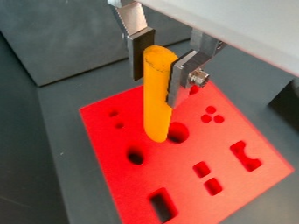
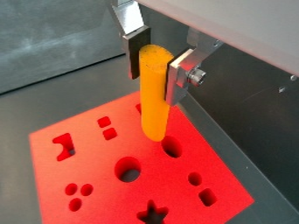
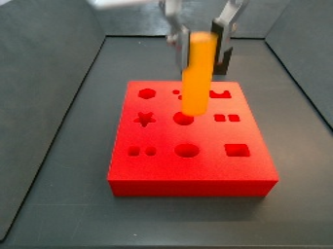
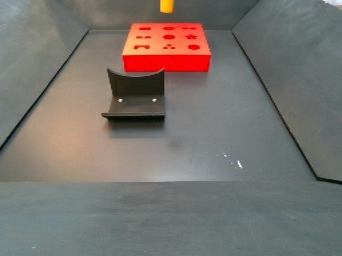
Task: Insert the oval object.
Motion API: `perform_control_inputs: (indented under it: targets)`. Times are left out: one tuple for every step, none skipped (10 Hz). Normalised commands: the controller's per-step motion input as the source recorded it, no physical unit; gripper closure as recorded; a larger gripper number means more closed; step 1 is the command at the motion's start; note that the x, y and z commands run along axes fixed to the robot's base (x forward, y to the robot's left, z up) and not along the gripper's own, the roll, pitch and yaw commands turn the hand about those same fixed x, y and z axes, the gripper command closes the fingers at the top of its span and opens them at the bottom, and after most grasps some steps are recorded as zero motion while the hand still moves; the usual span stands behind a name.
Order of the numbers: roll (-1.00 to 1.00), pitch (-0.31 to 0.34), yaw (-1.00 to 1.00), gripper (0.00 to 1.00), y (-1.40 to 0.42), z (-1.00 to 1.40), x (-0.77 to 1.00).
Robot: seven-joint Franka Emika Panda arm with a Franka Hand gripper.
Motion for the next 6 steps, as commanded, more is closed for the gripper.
perform_control_inputs:
  targets:
    - [0.02,-0.064,0.00,1.00,-0.32,-0.58,0.05]
    - [0.05,-0.053,0.00,1.00,-0.33,-0.53,0.04]
    - [0.05,-0.026,0.00,1.00,-0.20,-0.43,0.03]
    - [0.12,-0.001,0.00,1.00,-0.16,-0.33,0.01]
    - [0.16,0.000,0.00,1.00,-0.21,-0.32,0.02]
    - [0.19,0.000,0.00,1.00,-0.19,-0.24,0.10]
